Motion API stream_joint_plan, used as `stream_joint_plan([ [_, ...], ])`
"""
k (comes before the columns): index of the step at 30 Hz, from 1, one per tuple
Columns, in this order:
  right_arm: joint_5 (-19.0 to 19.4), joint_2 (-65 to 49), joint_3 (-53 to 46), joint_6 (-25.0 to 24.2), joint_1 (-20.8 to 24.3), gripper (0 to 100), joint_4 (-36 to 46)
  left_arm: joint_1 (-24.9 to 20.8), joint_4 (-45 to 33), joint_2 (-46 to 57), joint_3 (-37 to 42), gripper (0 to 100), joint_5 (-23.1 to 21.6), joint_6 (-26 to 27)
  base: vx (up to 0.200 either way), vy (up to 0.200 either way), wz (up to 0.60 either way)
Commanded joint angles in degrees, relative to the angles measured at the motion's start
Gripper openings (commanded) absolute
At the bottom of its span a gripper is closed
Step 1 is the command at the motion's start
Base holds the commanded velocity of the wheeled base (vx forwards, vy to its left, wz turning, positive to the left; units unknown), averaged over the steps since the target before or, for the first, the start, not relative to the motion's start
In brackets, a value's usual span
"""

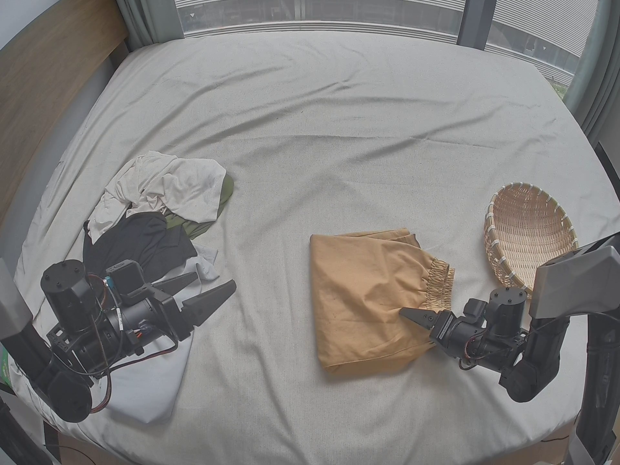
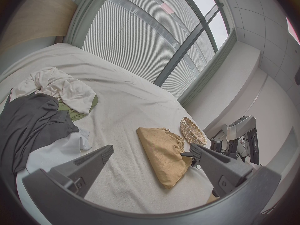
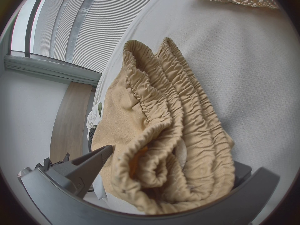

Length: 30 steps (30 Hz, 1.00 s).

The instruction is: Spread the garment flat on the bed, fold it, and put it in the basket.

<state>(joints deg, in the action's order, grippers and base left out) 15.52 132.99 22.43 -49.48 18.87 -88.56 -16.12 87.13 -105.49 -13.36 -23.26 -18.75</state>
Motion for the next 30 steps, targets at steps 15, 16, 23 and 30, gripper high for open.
stream_joint_plan([
  [15,-0.4,0.4,0.5,0.4,-0.4,0,0.1,0.0,1.6,-2.4,0.7,100,0.1,0.1,0.000,0.000,0.00],
  [16,-0.4,0.4,0.6,0.4,-0.4,0,0.1,0.0,1.6,-2.4,0.8,100,0.1,0.1,0.000,0.000,0.00],
  [23,-0.3,-4.1,-0.8,0.5,0.7,0,0.1,-0.1,1.6,-2.4,0.9,100,0.1,0.0,0.000,0.000,0.00],
  [30,2.2,-13.7,-6.3,3.4,6.8,0,0.1,-0.1,1.6,-3.2,0.9,100,0.1,0.1,0.000,0.000,0.00],
])
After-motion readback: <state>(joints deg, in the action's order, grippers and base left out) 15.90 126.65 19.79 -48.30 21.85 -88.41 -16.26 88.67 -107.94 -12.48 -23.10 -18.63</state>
